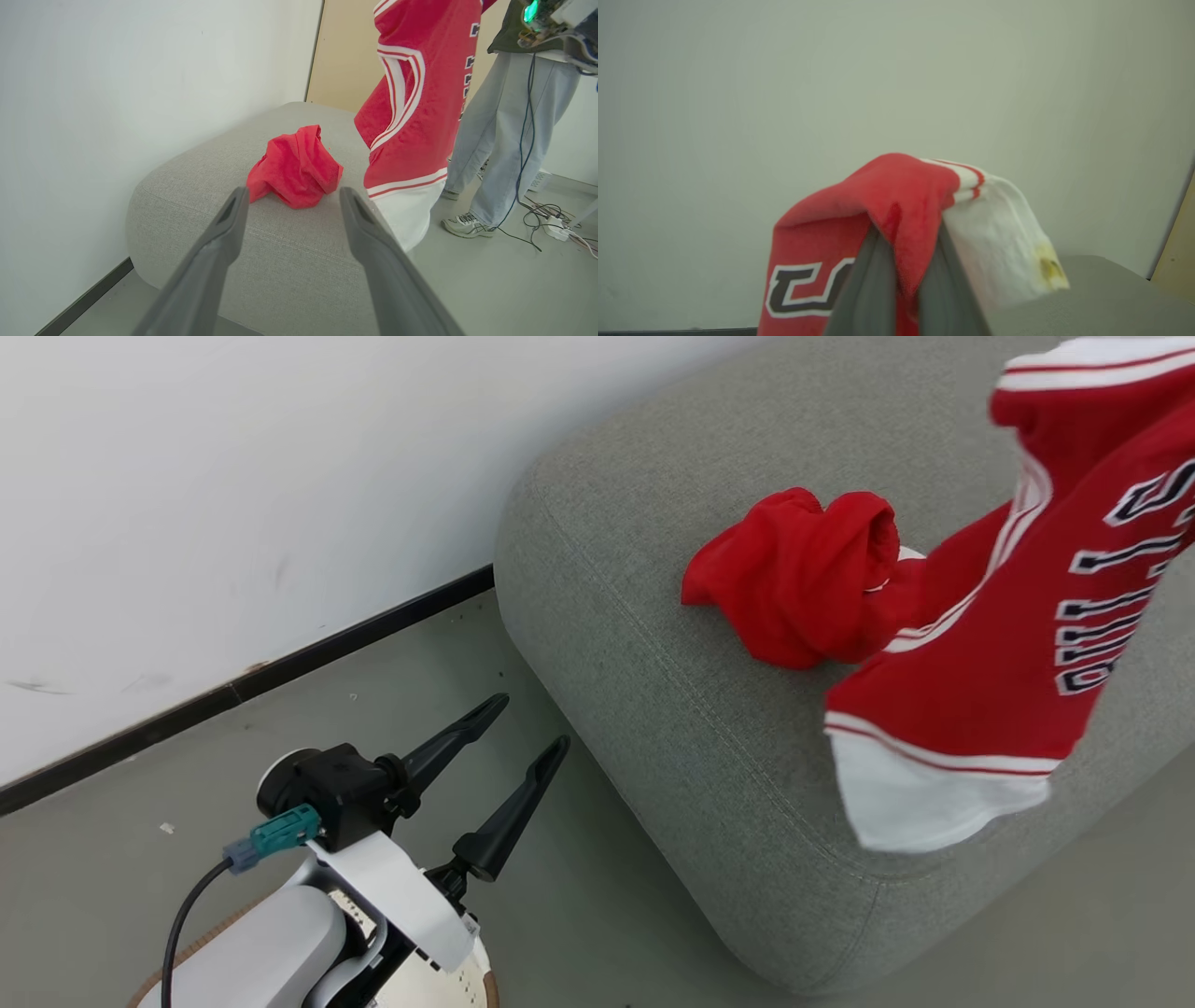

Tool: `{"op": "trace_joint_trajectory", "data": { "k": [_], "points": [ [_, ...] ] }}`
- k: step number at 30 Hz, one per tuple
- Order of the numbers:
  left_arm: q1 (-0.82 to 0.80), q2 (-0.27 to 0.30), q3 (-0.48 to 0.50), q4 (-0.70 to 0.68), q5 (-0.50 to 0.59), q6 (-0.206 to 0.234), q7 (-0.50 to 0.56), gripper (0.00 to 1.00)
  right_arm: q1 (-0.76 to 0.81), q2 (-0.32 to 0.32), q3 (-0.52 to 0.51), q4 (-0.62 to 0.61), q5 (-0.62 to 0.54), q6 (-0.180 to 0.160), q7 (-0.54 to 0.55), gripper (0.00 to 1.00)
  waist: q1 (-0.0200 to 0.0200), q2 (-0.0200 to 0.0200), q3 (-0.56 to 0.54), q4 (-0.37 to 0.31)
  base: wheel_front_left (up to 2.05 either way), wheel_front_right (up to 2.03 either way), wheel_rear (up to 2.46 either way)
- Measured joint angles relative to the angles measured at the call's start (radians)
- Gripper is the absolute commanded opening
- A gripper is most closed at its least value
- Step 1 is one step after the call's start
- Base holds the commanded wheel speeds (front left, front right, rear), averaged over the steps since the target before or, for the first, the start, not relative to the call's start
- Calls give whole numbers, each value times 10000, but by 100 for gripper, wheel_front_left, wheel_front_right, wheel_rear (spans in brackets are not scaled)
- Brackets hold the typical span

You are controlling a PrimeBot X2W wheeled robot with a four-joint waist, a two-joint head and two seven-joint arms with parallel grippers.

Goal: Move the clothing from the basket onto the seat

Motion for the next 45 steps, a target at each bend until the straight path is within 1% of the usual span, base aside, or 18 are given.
{"op": "trace_joint_trajectory", "data": {
  "k": [9,10,14,20,24,28,30,32,37,42,43,44,45],
  "points": [
    [179,205,-25,-238,0,102,169,100,-1082,-441,-368,1538,349,0,2,0,0,0,277,128,0,0,0],
    [200,267,-27,-299,2,159,240,100,-1368,-497,-376,1858,347,0,15,0,0,0,355,169,0,0,0],
    [200,462,-17,-435,15,205,353,100,-1940,-554,-192,2456,322,0,146,0,0,0,535,267,0,0,0],
    [200,606,42,-713,15,385,531,100,-2638,-556,267,3225,-44,0,499,0,0,0,850,444,0,0,0],
    [202,786,140,-928,15,514,591,100,-3111,-522,219,3808,-140,0,604,0,0,0,1092,577,0,0,0],
    [203,878,199,-1166,17,623,679,100,-3296,-516,117,4439,-619,0,617,0,0,-1,1364,722,0,0,0],
    [203,968,217,-1277,31,623,694,100,-3292,-445,163,4800,-711,0,731,0,0,0,1508,797,0,0,0],
    [203,1076,245,-1369,40,625,777,100,-3259,-309,489,5066,-761,0,867,0,0,0,1653,871,0,0,0],
    [187,1204,301,-1638,59,625,938,100,-3211,307,926,5858,-813,2,1289,0,0,0,2022,1035,0,0,0],
    [153,1361,305,-1824,119,623,1034,100,-3209,552,1453,6272,-813,2,1615,0,0,0,2375,1163,0,0,0],
    [133,1388,309,-1858,119,623,1041,100,-3216,633,1498,6309,-813,2,1618,5,0,0,2440,1185,0,0,0],
    [108,1406,318,-1891,123,621,1066,100,-3227,696,1513,6351,-813,2,1628,15,0,-1,2506,1205,0,0,0],
    [74,1421,326,-1916,130,619,1129,100,-3237,711,1538,6429,-813,2,1657,26,0,0,2567,1222,0,0,0]
  ]
}}
